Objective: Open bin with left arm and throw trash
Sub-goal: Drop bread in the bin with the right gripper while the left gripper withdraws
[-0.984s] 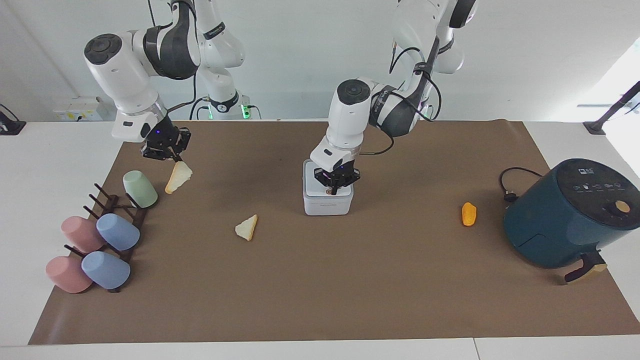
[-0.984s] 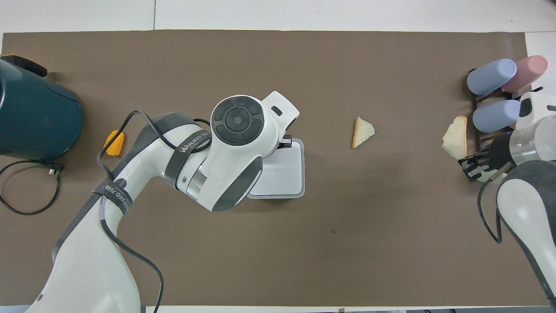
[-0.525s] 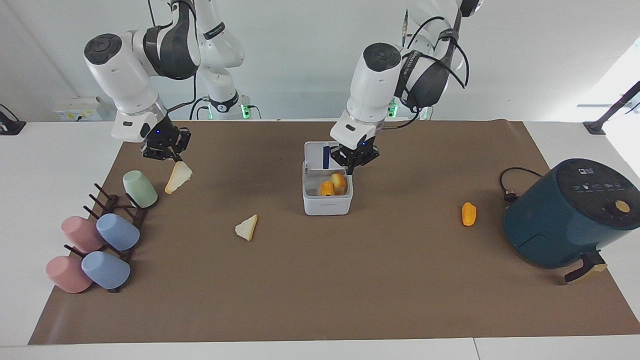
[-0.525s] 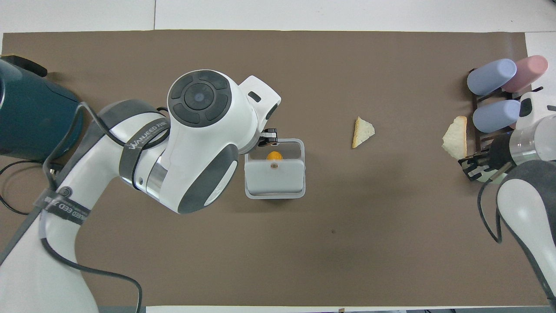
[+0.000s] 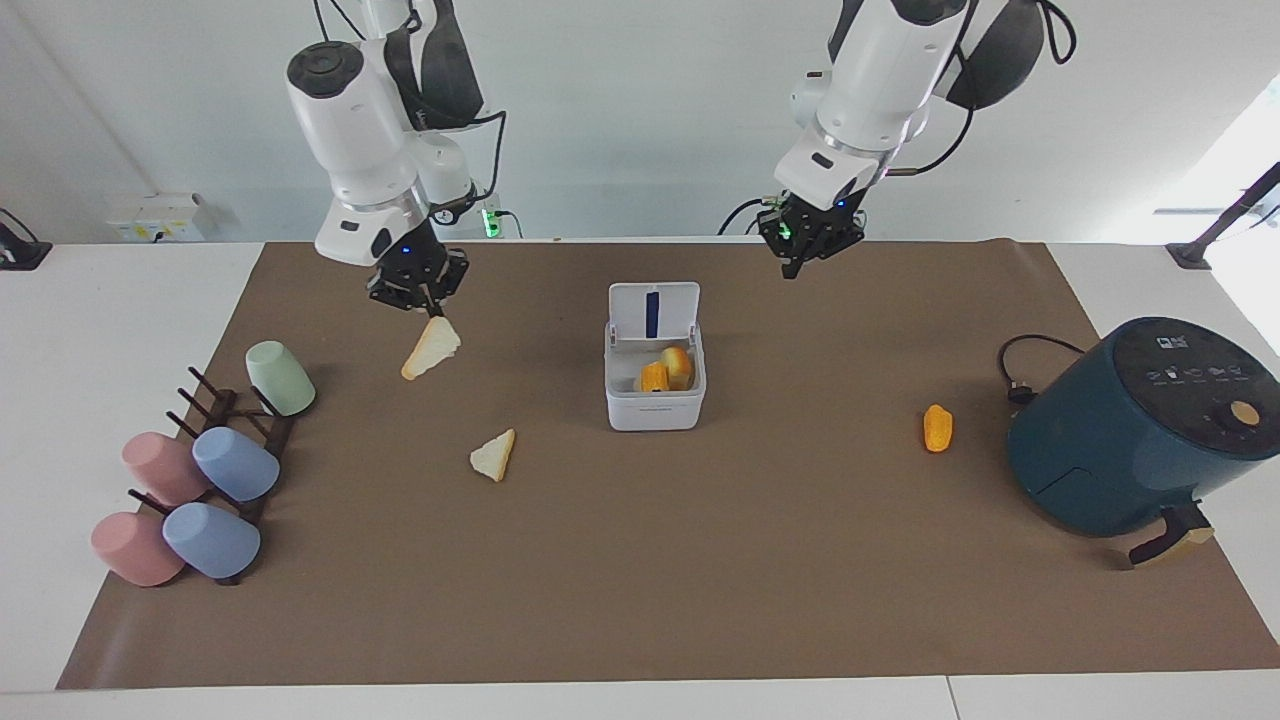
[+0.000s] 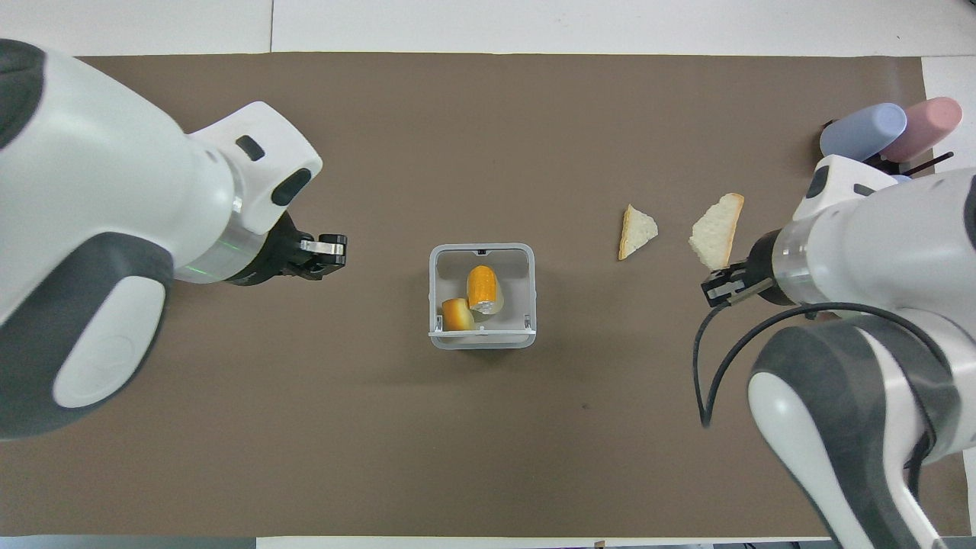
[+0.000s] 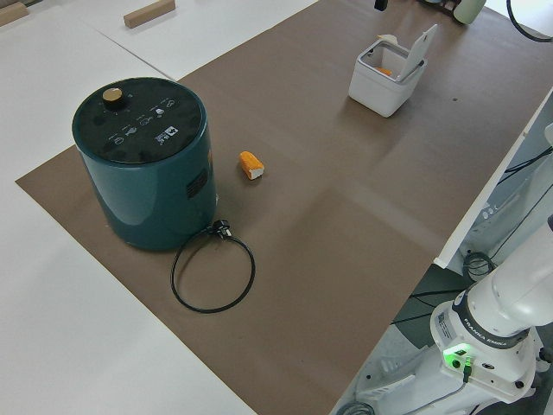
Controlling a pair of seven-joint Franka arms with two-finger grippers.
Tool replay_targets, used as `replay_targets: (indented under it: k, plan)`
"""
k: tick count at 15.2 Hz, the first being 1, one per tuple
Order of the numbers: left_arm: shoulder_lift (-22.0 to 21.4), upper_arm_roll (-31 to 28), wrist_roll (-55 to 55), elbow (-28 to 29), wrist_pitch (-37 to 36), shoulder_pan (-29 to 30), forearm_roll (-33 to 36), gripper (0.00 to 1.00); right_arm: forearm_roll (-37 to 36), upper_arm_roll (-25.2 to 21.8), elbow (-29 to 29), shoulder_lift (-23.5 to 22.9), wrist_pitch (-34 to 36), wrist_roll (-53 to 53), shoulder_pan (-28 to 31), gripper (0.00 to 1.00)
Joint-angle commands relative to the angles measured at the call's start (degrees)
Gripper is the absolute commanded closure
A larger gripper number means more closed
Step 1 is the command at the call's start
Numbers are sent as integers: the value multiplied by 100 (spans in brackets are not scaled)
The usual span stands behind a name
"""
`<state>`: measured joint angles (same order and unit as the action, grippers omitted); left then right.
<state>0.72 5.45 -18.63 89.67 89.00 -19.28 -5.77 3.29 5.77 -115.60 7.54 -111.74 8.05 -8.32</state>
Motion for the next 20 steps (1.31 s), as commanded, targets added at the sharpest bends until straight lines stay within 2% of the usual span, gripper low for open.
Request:
replay_targets:
  k: [1,2,3,5,10,20]
  plan:
    - [-195,0,920,50,-470,625,-64,100,41,-23,484,-498,-128,-942,-520,100]
    - [-247,0,1210,16,-541,845,-55,93,41,-14,686,-700,-155,-1276,-722,100]
    - [-326,17,1448,7,-550,1065,-38,1,41,-14,853,-884,-207,-1576,-933,100]
    - [-388,26,1783,-11,-541,1408,111,0,41,-14,978,-1096,-426,-2007,-1250,100]
    - [-362,26,1819,-160,-559,1603,594,0,49,-23,1207,-1589,-893,-3054,-2006,100]
    - [-485,8,1468,-117,-489,1674,595,0,681,-14,899,-1458,-770,-3301,-2297,100]
